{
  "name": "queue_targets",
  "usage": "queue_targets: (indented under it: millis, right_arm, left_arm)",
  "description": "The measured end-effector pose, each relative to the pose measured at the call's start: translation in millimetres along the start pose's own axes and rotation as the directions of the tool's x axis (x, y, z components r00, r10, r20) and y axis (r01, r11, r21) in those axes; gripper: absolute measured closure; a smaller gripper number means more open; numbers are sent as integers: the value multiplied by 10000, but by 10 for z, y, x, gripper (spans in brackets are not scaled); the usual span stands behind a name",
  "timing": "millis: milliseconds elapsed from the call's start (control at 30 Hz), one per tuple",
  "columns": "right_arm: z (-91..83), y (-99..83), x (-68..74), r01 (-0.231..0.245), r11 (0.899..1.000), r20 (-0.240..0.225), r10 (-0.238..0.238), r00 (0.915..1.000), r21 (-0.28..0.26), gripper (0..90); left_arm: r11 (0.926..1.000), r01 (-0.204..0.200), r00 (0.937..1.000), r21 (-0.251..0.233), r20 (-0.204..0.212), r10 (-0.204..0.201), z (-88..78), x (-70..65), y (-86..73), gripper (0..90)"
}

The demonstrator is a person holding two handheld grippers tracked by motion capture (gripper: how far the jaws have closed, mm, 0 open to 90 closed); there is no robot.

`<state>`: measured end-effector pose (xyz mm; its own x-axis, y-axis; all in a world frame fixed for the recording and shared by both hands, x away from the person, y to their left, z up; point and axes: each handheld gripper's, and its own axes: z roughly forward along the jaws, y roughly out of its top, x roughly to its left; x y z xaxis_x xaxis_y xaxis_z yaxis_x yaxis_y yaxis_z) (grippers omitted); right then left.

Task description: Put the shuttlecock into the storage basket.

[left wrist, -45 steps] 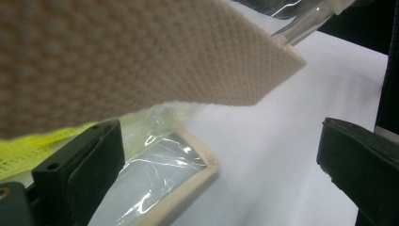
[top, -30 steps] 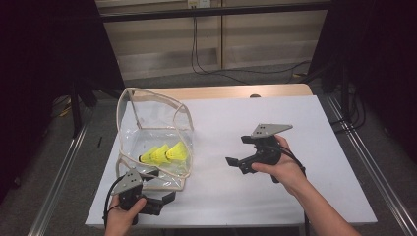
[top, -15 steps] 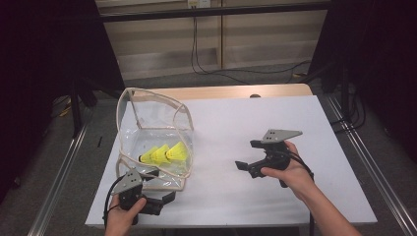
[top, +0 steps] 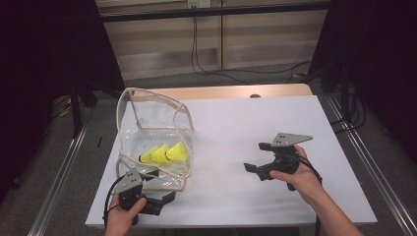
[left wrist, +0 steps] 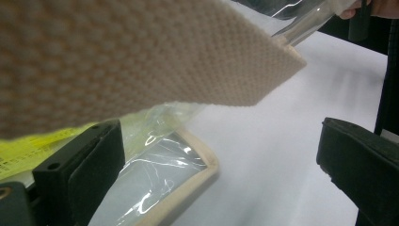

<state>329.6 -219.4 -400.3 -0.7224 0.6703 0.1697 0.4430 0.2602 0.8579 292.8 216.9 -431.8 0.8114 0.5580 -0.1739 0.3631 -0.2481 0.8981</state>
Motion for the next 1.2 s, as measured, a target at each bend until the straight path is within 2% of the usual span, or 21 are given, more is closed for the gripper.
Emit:
queue_targets:
  millis: [600,1200]
  right_arm:
    - [-161,-236,-123,-284,9996,299,286,9991,-52,55]
    - [-249,-410,-177,-433,9991,438,430,9981,47,55]
  left_arm:
    - [10000,-20,10000,16,-35,20,1,-2,-1,16]
    - [10000,-43,10000,18,-52,43,2,-4,0,16]
